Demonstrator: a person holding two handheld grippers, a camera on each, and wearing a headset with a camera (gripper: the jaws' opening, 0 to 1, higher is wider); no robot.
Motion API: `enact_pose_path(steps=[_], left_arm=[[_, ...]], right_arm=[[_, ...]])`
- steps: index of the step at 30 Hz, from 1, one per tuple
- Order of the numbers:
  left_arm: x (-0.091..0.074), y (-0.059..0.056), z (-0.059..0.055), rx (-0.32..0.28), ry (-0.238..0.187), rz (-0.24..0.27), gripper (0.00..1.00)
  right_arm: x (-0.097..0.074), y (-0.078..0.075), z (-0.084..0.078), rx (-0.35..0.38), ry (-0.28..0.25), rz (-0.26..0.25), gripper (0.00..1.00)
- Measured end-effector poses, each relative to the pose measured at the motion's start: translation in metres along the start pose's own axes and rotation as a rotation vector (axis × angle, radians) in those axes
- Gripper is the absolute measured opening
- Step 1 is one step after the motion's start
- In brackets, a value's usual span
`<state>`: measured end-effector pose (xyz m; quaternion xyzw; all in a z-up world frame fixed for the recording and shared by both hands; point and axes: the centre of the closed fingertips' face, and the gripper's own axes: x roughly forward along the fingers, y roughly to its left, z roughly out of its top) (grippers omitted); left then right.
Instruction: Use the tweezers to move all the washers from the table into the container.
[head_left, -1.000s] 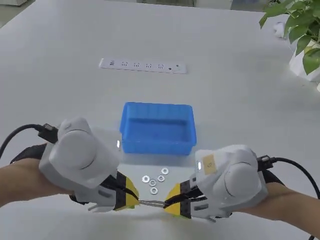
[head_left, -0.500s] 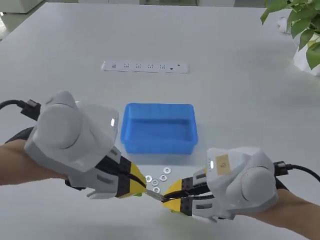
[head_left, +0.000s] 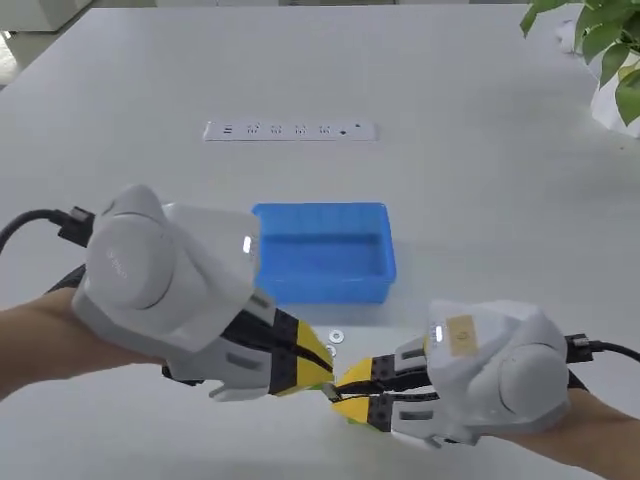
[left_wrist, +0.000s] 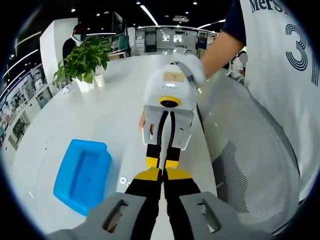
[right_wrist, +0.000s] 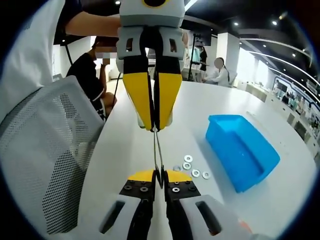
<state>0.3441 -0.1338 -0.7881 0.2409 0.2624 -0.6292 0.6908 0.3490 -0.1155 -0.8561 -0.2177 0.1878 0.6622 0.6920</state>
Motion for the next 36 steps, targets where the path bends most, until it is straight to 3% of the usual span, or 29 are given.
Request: enact_pose_path(steps=[5, 18, 22, 29, 32, 36], left_arm=[[0.003, 0.002, 0.003, 0.018, -0.01, -0.002, 0.06], [0.007, 0.004, -0.007, 0.045, 0.007, -0.016, 0.06], [0.009, 0.004, -0.001, 0.065, -0.047, -0.001, 0.06], [0.01, 0.007, 0.005, 0.087, -0.091, 0.025, 0.07], [0.01, 0.006, 0.011, 0.071, -0.128, 0.013, 0.07], [0.011, 0.006, 0.009, 0.07, -0.118, 0.011, 0.06]], right_arm=[[-0.002, -0.001, 0.0, 0.005, -0.017, -0.002, 0.07], [-0.005, -0.001, -0.002, -0.004, -0.023, 0.004, 0.07], [-0.007, -0.002, -0.004, 0.002, -0.021, 0.003, 0.07], [-0.008, -0.003, -0.005, 0.005, -0.01, 0.003, 0.07], [-0.008, -0.003, -0.004, 0.007, -0.008, 0.005, 0.07], [-0.007, -0.002, -0.004, 0.002, -0.005, 0.009, 0.07]])
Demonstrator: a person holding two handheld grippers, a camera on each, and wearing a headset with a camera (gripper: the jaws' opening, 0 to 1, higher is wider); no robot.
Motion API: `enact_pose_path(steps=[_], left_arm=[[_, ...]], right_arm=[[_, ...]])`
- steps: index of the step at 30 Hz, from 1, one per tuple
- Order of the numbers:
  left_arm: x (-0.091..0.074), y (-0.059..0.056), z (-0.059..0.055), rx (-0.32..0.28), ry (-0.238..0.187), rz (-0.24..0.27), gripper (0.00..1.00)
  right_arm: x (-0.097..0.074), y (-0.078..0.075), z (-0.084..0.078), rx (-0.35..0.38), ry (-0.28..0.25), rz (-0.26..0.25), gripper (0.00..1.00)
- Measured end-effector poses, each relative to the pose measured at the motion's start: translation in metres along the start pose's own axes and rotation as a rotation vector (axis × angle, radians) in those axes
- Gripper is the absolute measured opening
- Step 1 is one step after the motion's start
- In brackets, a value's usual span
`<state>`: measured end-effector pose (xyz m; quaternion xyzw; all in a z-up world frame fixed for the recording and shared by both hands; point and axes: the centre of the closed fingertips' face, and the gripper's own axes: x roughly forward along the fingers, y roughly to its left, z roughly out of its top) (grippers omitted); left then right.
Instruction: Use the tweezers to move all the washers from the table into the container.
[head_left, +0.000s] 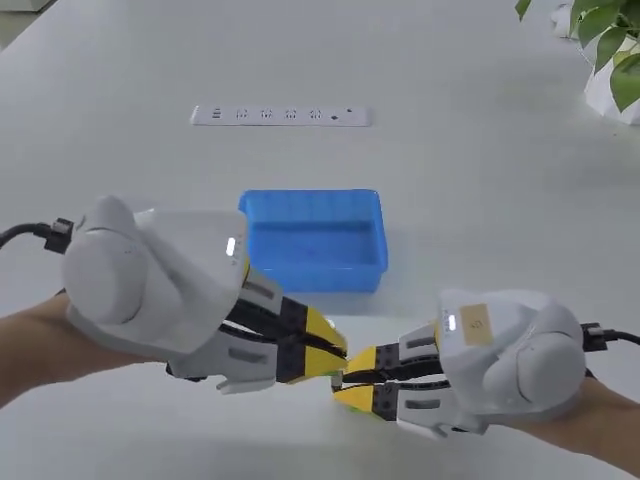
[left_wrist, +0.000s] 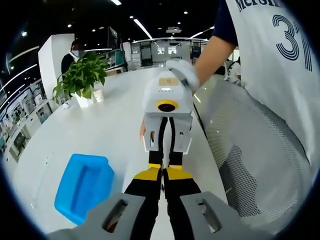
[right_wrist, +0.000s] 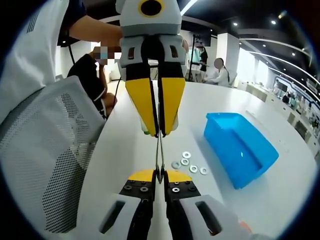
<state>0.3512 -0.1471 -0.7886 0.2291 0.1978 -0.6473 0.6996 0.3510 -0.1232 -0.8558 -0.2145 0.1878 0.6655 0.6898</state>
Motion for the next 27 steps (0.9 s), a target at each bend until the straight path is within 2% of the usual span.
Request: enact_pose_path(steps=[9, 13, 21, 27], left_arm=[[-0.001, -0.005, 0.0, 0.009, 0.011, -0.007, 0.05], [-0.008, -0.005, 0.002, 0.006, 0.0, -0.004, 0.05], [-0.014, -0.008, -0.006, -0.01, 0.008, -0.019, 0.05], [-0.019, -0.002, -0.006, -0.006, 0.004, 0.002, 0.05]], right_arm=[[0.0, 0.002, 0.0, -0.029, 0.02, -0.003, 0.08], [0.001, 0.001, 0.007, -0.049, 0.011, -0.017, 0.08], [0.014, 0.006, 0.011, -0.088, 0.029, -0.006, 0.1], [0.015, -0.002, 0.015, -0.096, 0.025, -0.027, 0.1]])
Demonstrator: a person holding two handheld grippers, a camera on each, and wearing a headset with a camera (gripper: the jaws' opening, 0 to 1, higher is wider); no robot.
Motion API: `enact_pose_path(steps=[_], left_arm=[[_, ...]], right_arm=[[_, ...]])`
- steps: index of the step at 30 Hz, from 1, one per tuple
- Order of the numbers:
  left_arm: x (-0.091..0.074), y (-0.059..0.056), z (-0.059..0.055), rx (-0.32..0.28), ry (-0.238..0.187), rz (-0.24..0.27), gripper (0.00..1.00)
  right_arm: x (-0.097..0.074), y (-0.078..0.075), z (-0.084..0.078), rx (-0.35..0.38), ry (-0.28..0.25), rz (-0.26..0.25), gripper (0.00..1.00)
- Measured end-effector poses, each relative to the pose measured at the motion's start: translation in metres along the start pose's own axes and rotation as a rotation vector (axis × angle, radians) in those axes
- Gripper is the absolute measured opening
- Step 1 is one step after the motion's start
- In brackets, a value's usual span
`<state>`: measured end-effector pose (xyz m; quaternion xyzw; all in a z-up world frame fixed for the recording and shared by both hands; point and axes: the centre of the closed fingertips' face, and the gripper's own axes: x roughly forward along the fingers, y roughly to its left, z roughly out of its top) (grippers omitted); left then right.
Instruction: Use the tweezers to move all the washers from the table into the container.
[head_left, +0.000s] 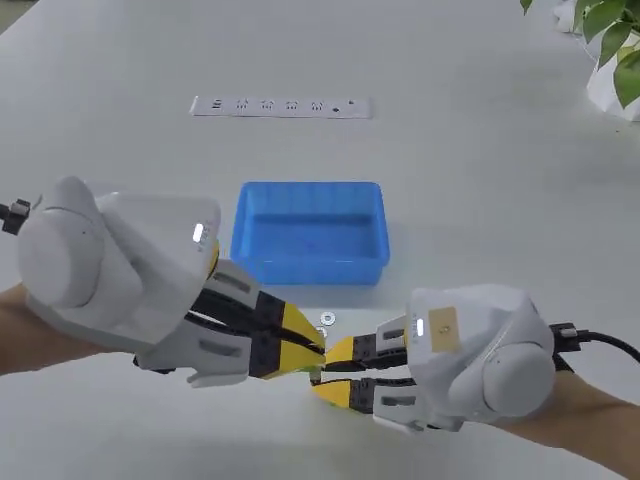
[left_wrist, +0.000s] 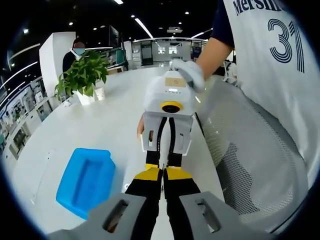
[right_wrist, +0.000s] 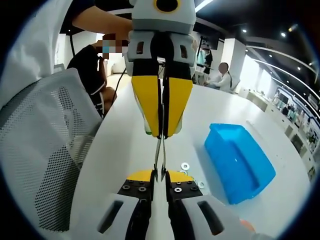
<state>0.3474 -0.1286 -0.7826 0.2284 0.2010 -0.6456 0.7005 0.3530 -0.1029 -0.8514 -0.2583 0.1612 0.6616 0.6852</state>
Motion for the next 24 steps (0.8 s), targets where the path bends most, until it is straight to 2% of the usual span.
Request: enact_pose_path(steps=[10, 17, 24], left_arm=[[-0.005, 0.017, -0.006, -0.017, -0.002, 0.024, 0.05], [-0.006, 0.022, -0.007, -0.026, -0.012, 0.031, 0.05], [-0.006, 0.022, -0.008, -0.033, -0.022, 0.027, 0.05]], right_arm=[[0.009, -0.018, 0.001, 0.018, 0.003, -0.025, 0.11], [0.012, -0.022, 0.001, 0.02, 0.006, -0.029, 0.11], [0.013, -0.021, 0.0, 0.027, 0.014, -0.024, 0.11]])
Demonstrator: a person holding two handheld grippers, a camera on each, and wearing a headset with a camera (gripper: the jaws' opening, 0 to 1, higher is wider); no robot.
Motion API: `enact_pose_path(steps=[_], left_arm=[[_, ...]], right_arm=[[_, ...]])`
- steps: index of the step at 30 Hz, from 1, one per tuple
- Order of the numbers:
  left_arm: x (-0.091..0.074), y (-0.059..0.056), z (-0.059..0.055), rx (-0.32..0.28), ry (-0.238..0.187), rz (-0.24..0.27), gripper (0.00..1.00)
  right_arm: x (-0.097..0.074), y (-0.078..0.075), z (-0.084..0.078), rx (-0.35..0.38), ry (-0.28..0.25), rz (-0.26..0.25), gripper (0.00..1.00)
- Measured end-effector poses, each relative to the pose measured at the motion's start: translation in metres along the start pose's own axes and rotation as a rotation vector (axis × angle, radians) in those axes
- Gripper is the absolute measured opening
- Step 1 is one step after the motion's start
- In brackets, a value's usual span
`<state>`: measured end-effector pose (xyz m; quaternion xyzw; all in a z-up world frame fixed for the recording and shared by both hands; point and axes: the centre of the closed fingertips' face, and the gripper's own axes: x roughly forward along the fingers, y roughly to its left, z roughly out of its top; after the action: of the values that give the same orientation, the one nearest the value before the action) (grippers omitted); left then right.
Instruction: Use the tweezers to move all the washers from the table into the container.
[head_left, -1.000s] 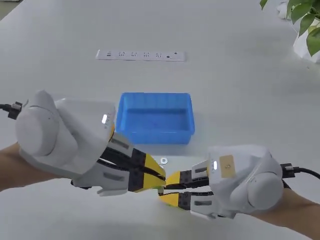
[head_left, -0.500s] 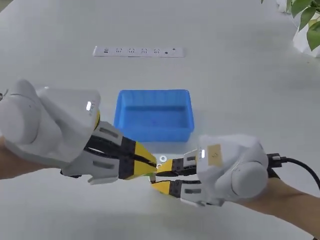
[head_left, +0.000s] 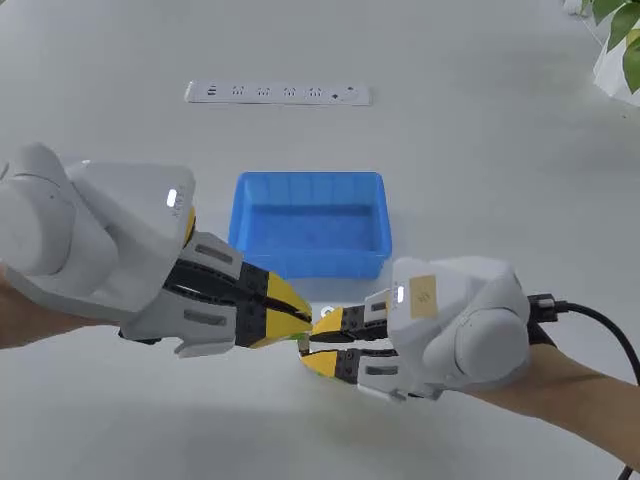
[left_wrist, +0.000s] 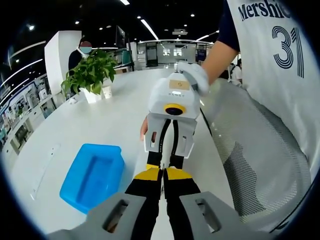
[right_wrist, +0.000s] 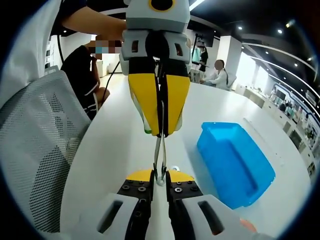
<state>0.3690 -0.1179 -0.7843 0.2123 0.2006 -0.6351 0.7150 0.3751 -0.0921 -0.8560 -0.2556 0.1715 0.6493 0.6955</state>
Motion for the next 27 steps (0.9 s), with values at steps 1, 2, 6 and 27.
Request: enact_pose_path(steps=[1, 2, 6, 27], left_arm=[[-0.0001, 0.0003, 0.0002, -0.001, -0.002, 0.001, 0.05], [-0.0001, 0.0004, 0.0006, -0.004, -0.006, 0.001, 0.05], [0.0005, 0.0007, 0.0001, -0.011, -0.011, 0.001, 0.05], [0.003, 0.0011, -0.0015, -0.031, -0.009, -0.006, 0.05]], right_arm=[[-0.0001, 0.0002, -0.0001, 0.002, 0.0, 0.001, 0.11], [-0.0005, -0.0003, -0.0005, 0.001, 0.002, -0.002, 0.11], [-0.0012, 0.0, -0.0025, 0.01, 0.006, 0.0, 0.11], [0.0032, 0.0017, -0.008, 0.023, 0.022, 0.046, 0.11]])
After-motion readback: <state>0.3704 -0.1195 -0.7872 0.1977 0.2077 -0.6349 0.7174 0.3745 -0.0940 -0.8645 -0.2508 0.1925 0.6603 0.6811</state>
